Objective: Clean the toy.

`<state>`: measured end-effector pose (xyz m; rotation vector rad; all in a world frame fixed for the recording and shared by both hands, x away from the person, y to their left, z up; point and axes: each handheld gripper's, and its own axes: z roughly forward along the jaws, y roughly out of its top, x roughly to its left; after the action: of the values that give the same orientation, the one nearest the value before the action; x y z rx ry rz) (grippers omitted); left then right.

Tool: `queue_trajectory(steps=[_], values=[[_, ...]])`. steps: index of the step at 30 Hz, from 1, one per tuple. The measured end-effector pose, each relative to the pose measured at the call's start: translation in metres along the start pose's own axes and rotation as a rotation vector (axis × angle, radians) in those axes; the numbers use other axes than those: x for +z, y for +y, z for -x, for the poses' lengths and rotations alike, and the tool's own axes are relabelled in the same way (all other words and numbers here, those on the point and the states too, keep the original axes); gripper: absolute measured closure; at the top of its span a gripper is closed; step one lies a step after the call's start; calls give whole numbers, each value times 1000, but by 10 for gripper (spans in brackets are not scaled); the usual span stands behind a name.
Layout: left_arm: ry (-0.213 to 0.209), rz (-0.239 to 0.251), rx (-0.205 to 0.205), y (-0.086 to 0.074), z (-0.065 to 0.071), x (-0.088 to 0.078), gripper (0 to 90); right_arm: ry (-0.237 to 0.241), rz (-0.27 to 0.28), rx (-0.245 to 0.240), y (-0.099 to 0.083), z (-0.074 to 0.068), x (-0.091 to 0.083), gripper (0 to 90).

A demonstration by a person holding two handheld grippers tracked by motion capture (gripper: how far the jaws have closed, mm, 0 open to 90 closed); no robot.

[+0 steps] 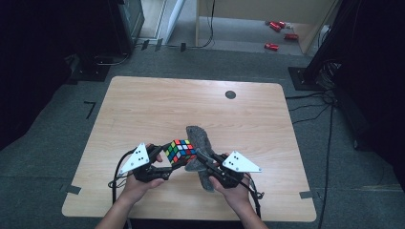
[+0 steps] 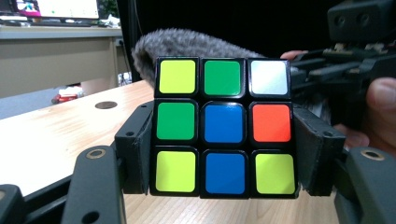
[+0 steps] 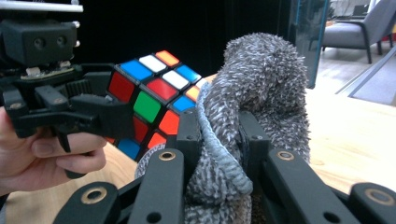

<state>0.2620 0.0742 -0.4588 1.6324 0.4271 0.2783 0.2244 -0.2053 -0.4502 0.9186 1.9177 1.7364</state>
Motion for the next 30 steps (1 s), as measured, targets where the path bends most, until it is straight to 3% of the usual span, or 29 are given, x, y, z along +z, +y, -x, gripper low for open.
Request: queue_trajectory(steps=[3,15,26,30], values=[[-10,-1,-13,-1,-2,-1,352,18,-2,22,-3,1,1,761],[-33,34,-55,1,-8,-5,351,78,11,23,-6,-3,3,757],[-61,65,-105,2,-13,-10,351,142,-49,-100,-15,-15,11,757],[-55,64,-106,2,-14,-10,351,176,-88,-115,-18,-17,15,756]])
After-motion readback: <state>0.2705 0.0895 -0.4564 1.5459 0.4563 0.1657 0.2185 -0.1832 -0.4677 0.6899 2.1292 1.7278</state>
